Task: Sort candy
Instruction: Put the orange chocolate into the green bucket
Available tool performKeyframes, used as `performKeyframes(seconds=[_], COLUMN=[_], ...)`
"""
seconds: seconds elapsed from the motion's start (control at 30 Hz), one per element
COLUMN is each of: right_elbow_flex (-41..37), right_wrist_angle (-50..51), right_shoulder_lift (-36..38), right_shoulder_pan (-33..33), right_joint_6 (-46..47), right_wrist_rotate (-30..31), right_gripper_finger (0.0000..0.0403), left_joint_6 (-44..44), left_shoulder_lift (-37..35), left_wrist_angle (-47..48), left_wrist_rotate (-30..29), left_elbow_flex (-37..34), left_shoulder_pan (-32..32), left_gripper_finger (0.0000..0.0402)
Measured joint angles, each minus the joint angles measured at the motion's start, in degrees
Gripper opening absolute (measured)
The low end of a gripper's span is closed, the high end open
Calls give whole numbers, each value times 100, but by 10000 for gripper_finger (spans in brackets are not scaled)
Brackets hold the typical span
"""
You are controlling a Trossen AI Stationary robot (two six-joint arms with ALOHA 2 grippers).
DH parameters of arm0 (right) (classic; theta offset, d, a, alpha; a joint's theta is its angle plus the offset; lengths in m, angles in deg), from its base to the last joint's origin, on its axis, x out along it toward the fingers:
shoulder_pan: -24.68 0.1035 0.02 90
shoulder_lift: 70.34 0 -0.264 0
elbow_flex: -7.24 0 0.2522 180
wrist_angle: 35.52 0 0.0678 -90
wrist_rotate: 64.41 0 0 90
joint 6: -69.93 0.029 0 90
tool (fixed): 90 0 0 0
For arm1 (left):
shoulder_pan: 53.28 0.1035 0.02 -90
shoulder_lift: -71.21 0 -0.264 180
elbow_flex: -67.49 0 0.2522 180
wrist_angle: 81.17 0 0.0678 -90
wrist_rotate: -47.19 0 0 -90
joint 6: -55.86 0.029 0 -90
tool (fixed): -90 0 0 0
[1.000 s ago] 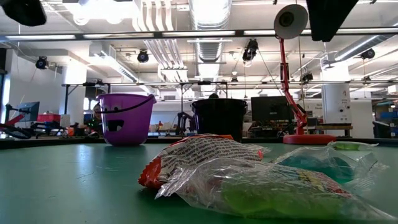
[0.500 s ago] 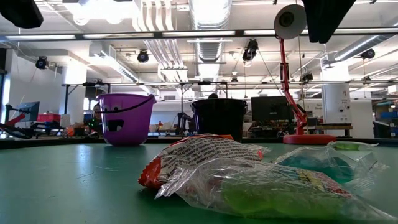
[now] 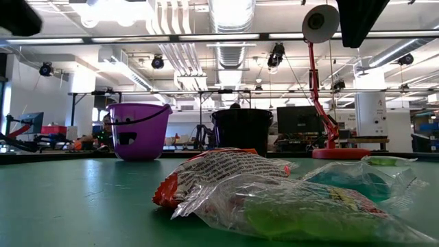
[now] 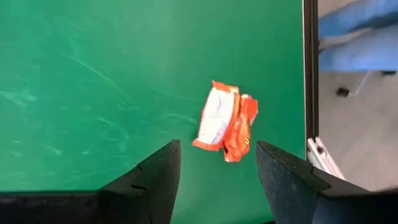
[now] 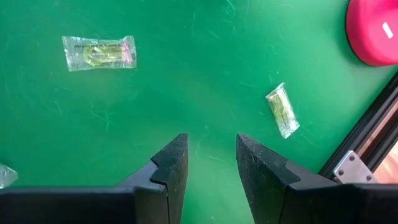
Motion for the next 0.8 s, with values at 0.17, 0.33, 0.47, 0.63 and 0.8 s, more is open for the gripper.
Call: performKeyframes(seconds=[0.17, 0.33, 0.47, 0.63, 0.8], right_elbow_flex=[0, 49, 174, 300, 332], right_wrist_angle=[-28, -77, -212, -227, -405], right_shoulder_lift=[0, 0, 0, 4, 7], right_shoulder_pan=[0, 0, 0, 15, 42], right_joint_6=[423, 880, 1061, 1351, 1526], right_wrist_rotate=[-19, -52, -50, -46, -46], right_gripper_finger=[128, 128, 128, 128, 128], left_joint_6=[-290, -630, -757, -915, -861], left_shoulder_lift=[233, 294, 262, 267, 267], left_wrist_angle=[-731, -1355, -2136, -2462, -2515], left_wrist_rotate=[-4, -4, -10, -399, -508], left_elbow_flex=[-531, -1147, -1651, -1972, -2002], left_shoulder_pan=[-502, -744, -853, -848, -851], left_gripper_finger=[190, 190, 190, 190, 190])
